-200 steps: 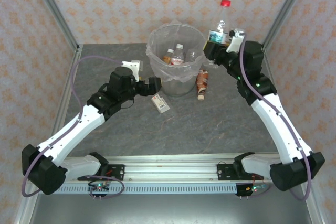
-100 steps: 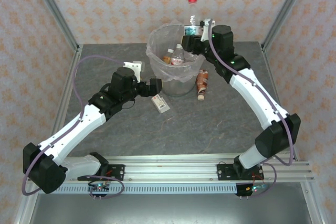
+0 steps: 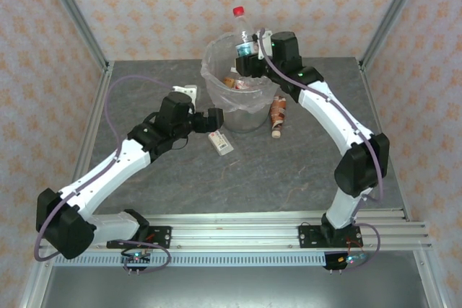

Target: Put the plastic bottles in the bin

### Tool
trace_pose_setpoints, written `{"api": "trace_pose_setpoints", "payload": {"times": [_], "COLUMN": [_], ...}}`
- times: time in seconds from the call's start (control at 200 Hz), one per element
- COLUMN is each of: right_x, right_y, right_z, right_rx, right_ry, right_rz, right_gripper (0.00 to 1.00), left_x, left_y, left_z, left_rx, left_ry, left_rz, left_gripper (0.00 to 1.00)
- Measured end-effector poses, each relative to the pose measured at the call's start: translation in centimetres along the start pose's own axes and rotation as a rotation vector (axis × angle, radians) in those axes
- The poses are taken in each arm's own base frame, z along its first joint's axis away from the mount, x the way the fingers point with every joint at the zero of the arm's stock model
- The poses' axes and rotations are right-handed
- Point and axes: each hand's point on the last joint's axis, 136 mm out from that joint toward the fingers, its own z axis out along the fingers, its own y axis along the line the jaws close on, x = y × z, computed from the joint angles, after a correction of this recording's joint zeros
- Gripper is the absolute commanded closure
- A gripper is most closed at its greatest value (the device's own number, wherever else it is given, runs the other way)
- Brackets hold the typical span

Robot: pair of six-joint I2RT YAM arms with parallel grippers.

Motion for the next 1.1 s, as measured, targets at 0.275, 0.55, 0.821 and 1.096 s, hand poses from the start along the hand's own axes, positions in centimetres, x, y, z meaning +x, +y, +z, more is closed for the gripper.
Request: {"api": "trace_pose_setpoints", "payload": {"times": [0.275,0.55,0.821,1.096], "right_x": [3.7,4.5,5.2,4.7], "right_y": [-0.5,-0.3,-0.4,-0.2], "right_z": [2.5,2.8,2.5,2.1], "right_rx": [-0.022,-0.046,-0.051,-0.050], "right_ry": [0.154,0.210,0.241,0.228], "right_rz": [-0.081,-0.140,-0.174,-0.179], "right_gripper": [0.32,0.28,0.19,0.17], "left_x": [6.9,10.3,11.8,12.6], "left_y": [3.4,4.1,3.8,3.5], "left_z": [3.1,4.1,5.1,5.7], "left_rx": [-0.111,-0.164,-0.182,-0.193], "left_ry": [0.133,0.182,0.216,0.240], "left_rz": [-0.236,-0.311,-0.318,-0.315], "left_gripper": [0.00,0.00,0.00,0.00]}}
